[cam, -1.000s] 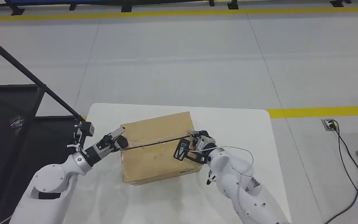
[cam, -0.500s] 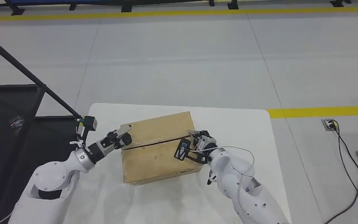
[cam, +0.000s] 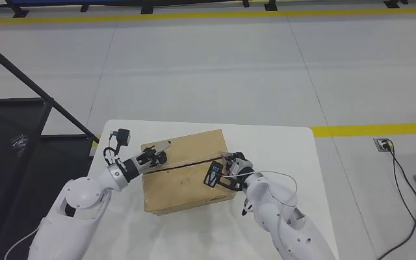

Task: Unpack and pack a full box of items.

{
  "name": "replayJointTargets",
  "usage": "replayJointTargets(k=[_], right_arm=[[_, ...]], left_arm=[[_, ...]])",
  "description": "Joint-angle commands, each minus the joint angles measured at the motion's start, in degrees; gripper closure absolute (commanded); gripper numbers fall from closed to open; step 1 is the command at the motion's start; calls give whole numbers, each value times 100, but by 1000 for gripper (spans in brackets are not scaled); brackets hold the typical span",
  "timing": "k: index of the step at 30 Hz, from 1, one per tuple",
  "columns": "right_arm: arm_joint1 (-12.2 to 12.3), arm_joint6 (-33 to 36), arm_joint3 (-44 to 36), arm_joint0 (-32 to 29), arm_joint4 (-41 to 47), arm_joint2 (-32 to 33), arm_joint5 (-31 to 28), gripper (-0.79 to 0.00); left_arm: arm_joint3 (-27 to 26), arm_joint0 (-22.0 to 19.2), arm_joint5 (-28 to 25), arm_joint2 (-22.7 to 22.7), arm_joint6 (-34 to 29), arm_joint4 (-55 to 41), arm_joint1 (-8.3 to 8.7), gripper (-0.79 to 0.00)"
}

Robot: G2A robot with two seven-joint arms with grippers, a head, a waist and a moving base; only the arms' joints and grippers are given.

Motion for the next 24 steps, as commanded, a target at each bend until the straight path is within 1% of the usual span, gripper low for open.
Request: replayJointTargets(k=[1,11,21,22,23,24], right_arm=[[-5,-1,11,9,13,6,-11,0],[-34,38,68,67,19,2,-49,0],[-70,146,125,97,92,-6,-76,0],[-72,157,125,95,89,-4,-73,-74],[-75,166,123,89,95,-5,-72,-215],[-77,173,118,86,99,-4,-73,-265]], left_arm=[[15,-17,-25,31,-74,12,-4,-785],[62,0,-113,54,-296,-59,-15,-785],[105,0,-94,150,-332,47,-36,-785],[112,-4,-94,155,-332,50,-39,-785],[124,-5,-93,160,-332,52,-41,-785],[132,-6,-96,164,-331,54,-43,-785]])
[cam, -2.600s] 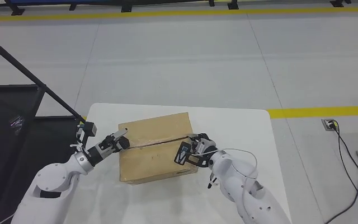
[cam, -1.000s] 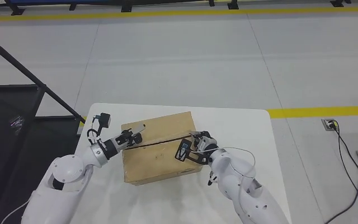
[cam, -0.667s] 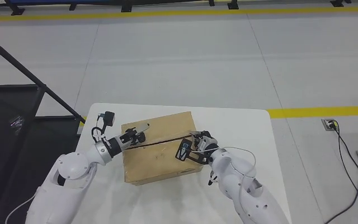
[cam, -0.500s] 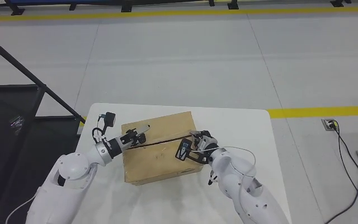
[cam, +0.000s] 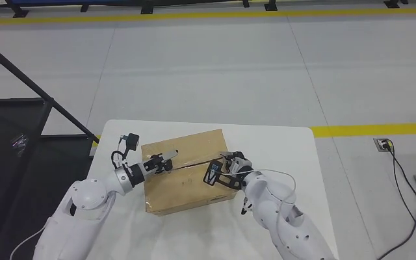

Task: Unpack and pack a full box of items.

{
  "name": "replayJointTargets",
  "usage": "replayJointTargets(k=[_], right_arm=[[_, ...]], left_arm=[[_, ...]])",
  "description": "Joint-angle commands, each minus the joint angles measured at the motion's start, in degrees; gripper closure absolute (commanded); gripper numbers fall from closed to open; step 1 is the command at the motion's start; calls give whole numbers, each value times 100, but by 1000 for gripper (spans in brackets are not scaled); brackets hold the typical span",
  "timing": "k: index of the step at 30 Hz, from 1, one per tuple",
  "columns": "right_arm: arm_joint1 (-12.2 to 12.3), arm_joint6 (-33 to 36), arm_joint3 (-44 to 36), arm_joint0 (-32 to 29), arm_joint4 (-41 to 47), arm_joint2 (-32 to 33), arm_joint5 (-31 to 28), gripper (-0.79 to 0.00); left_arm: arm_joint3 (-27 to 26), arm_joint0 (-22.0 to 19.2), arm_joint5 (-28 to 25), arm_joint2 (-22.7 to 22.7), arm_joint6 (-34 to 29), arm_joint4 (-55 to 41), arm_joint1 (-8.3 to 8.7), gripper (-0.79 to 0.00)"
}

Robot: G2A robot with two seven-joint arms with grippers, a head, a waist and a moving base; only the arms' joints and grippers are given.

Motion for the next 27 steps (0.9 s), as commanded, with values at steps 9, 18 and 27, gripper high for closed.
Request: replayJointTargets(k=[9,18,27], right_arm=[[-21,110,-75,-30,-12,13,-9,-308],[6,292,-492,-325,-84,243,154,-363],[60,143,-993,-723,104,665,294,-785]], left_arm=[[91,13,-30,18,-5,32,-14,-785],[59,60,-38,-25,-13,33,-15,-785],[-24,91,-25,-40,4,33,-23,-785]])
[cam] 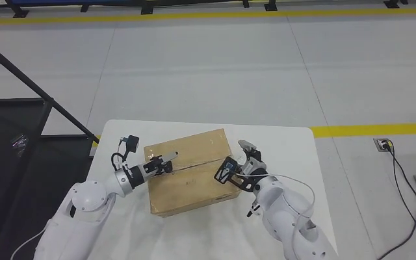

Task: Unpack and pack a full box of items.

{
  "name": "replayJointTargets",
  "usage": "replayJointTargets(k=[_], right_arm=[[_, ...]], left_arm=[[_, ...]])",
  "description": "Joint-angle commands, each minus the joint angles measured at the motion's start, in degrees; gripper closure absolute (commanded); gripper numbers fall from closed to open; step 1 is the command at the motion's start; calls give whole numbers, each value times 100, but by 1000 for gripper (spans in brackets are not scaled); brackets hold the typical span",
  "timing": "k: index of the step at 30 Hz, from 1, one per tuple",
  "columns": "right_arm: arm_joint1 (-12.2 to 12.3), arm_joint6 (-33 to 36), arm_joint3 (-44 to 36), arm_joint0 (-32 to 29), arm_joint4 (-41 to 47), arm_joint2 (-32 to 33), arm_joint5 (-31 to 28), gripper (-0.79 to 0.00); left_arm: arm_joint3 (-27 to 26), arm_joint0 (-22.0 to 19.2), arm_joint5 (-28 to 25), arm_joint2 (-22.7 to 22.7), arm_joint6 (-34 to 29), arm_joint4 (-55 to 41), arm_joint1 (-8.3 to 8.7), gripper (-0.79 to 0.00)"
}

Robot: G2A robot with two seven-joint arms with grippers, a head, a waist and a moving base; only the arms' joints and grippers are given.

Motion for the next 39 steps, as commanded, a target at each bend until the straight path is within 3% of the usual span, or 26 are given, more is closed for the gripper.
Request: replayJointTargets(k=[1,5,10,14,19,22,26,35,39], right_arm=[[2,4,52,29,29,26,-86,-785],[-31,100,168,161,195,28,29,-785],[-65,124,138,130,619,264,574,-785],[-82,-309,12,-41,1121,480,1080,-785],[-74,-766,-23,-186,1531,644,1120,-785],[-83,-1345,46,-204,2520,710,647,-785],[-65,-1869,493,26,4078,903,-622,-785],[-73,-1795,524,18,4302,788,-769,-785],[-147,-1370,879,240,5999,613,-925,-785]], left_arm=[[-1,-7,8,20,10,14,-6,-785],[27,-24,16,38,24,-1,-16,-785],[57,-2,-7,25,48,0,-21,-785],[49,9,-3,19,50,-14,-25,-785],[35,15,-11,24,58,-15,-33,-785],[16,23,-21,27,72,-18,-38,-785],[-113,89,-62,-29,101,-91,-37,-785],[-449,220,-86,-93,113,-88,-33,-785],[-563,328,-146,-209,194,-93,-20,-785]])
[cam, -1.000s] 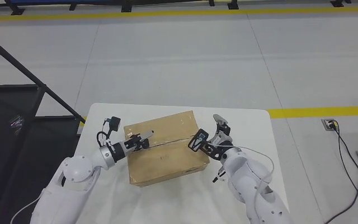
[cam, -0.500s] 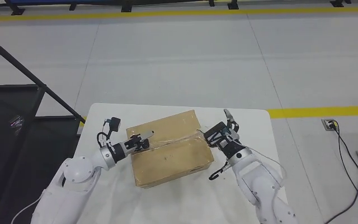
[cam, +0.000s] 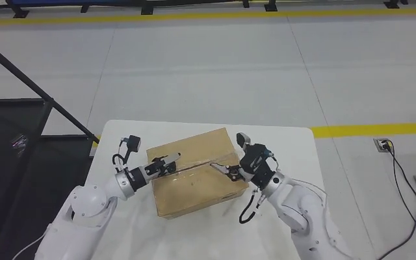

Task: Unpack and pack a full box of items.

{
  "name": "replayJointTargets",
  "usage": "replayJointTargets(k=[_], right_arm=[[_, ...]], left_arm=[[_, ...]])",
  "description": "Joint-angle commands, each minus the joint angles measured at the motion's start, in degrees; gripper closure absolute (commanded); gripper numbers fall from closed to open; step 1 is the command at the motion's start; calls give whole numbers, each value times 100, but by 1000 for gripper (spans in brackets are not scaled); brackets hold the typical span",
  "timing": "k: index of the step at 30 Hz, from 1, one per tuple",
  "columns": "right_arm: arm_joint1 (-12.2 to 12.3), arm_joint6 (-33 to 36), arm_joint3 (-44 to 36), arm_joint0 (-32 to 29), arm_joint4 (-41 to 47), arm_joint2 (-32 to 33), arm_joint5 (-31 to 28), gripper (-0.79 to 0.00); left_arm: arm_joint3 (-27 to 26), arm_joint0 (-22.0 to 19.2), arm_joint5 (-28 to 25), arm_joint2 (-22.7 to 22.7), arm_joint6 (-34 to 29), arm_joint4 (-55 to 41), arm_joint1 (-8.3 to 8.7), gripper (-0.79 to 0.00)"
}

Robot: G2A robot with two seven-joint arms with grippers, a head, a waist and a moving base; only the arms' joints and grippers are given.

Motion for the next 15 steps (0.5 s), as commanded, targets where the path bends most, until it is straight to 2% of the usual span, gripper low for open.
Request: replayJointTargets(k=[1,2,9,11,15], right_arm=[[-45,451,199,181,1338,-68,44,-785],[-51,622,229,257,1620,-59,87,-785],[-51,622,229,257,1620,-59,87,-785],[-64,803,276,259,1702,-162,277,-785],[-151,1437,656,655,2758,-479,635,-785]], left_arm=[[-41,66,-34,-80,56,-12,8,-785],[-56,92,-44,-110,69,-22,12,-785],[-268,540,-193,-484,-43,-174,71,-785],[-272,623,-194,-520,-139,-157,83,-785],[-176,643,-174,-509,-145,-142,82,-785]])
